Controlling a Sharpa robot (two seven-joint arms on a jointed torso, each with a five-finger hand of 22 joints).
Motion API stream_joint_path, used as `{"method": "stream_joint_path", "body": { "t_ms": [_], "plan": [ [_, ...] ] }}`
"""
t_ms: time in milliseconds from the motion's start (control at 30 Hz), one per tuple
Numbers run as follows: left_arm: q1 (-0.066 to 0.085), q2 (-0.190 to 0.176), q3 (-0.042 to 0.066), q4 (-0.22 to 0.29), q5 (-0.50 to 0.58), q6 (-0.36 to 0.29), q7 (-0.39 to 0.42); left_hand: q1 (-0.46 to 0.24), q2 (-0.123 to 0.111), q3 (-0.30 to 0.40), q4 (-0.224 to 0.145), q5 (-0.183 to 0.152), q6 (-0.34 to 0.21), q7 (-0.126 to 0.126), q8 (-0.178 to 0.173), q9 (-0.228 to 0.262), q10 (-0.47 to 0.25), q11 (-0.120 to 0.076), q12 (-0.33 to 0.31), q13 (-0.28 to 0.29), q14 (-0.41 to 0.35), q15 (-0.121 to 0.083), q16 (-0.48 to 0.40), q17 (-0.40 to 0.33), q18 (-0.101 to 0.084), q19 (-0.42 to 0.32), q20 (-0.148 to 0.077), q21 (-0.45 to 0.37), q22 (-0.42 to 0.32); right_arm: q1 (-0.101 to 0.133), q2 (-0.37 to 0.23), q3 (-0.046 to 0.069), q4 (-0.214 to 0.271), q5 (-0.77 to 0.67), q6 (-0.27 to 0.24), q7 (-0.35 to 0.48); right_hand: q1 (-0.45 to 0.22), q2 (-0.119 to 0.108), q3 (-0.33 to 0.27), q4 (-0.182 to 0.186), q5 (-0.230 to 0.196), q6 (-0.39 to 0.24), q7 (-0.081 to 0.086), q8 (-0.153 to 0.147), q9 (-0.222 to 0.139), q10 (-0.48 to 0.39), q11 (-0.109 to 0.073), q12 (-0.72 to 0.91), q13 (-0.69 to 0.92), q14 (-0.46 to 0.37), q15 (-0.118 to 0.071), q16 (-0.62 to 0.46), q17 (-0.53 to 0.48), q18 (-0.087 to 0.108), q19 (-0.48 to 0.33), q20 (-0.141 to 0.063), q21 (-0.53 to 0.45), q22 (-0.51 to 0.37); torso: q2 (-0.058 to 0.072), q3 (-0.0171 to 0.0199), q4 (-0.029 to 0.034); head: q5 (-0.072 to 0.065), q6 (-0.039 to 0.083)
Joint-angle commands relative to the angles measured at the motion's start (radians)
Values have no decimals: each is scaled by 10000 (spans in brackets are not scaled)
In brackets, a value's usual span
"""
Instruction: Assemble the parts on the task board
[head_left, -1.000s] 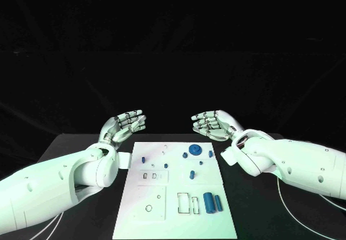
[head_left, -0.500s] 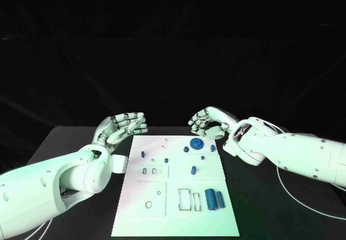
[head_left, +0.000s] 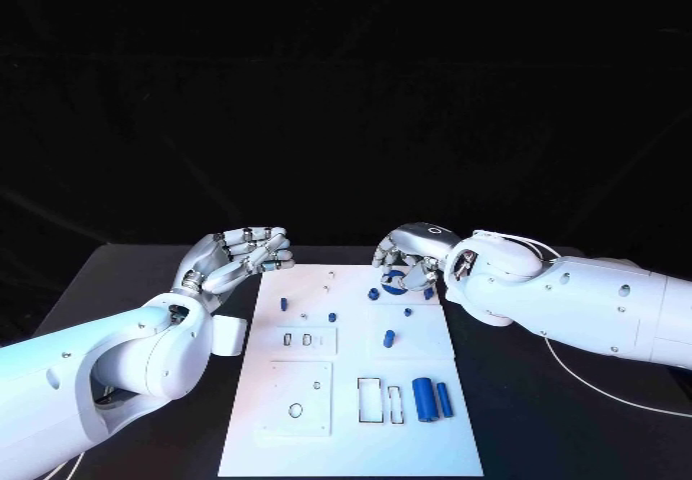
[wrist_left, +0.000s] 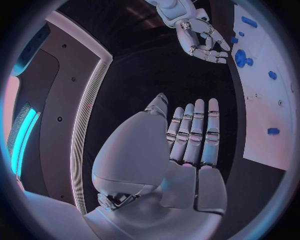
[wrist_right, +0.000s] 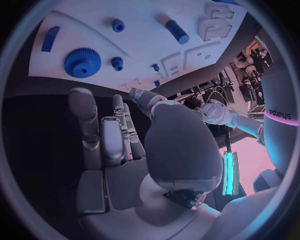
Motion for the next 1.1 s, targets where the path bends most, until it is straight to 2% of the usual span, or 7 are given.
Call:
{"method": "stream_joint_path", "body": {
  "t_ms": [33,267,333,567,767,933,1100],
  "plan": [
    [27,7,9,69,-13,254,-33,47,-26,37,26,-41,63,170,17,-1,55,3,-27,-3,-45,19,-60,7,118,76,0,23,-19,7,64,2,-36,-1064,621,-557,-24,-125,-35,97,-91,-111,26,-62,62,-268,61,-25,0,536,94,414,454,-166,83,53,645,797,154,-14,55,-49,29],
    [38,20,9,106,7,278,-70,31,-41,33,34,-44,55,187,4,-7,50,13,-52,-8,-75,28,-88,9,116,86,-1,18,-27,-31,200,-1,-127,-1344,772,-626,57,-140,-227,126,-115,-288,32,-142,148,-845,130,-40,-9,512,173,665,677,-160,-101,168,998,1211,292,-23,82,-89,102],
    [38,20,9,109,9,281,-80,31,-41,33,34,-44,55,187,4,-7,50,13,-52,-8,-75,28,-88,9,116,86,-1,18,-27,-42,225,-2,-155,-1368,788,-636,74,-127,-246,126,-111,-294,33,-144,157,-893,137,-39,-7,514,179,692,707,-168,-97,177,1059,1295,311,-21,87,-81,92],
    [40,21,9,112,13,300,-132,-15,-69,20,47,-49,15,250,-39,-26,11,56,-123,-18,-116,54,-138,20,114,106,-2,6,-45,-77,327,-6,-253,-1411,849,-613,102,-56,-262,147,-83,-270,52,-129,190,-861,142,2,29,554,189,839,892,-206,-28,198,1299,1613,361,-17,120,-89,49],
    [44,20,10,104,14,298,-151,-16,-69,20,47,-49,14,251,-40,-27,10,57,-125,-18,-117,55,-140,20,114,107,-2,5,-46,-121,404,-13,-322,-1424,952,-606,145,-2,-232,158,12,-223,59,-106,229,-792,142,22,70,594,195,981,1065,-250,54,213,1562,1959,389,-6,117,-84,26],
    [47,7,10,94,14,296,-161,-20,-67,21,48,-49,13,257,-43,-28,7,62,-132,-18,-124,59,-147,22,113,109,-2,4,-48,-159,439,-18,-364,-1444,992,-602,155,20,-209,170,36,-189,69,-90,252,-749,144,29,90,610,200,1046,1142,-272,92,222,1690,2128,422,-11,122,-73,47],
    [51,17,11,70,15,305,-176,-20,-67,21,48,-49,13,257,-43,-28,7,62,-132,-18,-124,59,-147,22,113,109,-2,4,-48,-192,502,-20,-393,-1452,1002,-582,181,68,-135,188,61,-125,51,-57,296,-623,123,51,129,639,191,1159,1277,-306,154,226,1904,2410,437,-26,157,-88,33]
  ]
}}
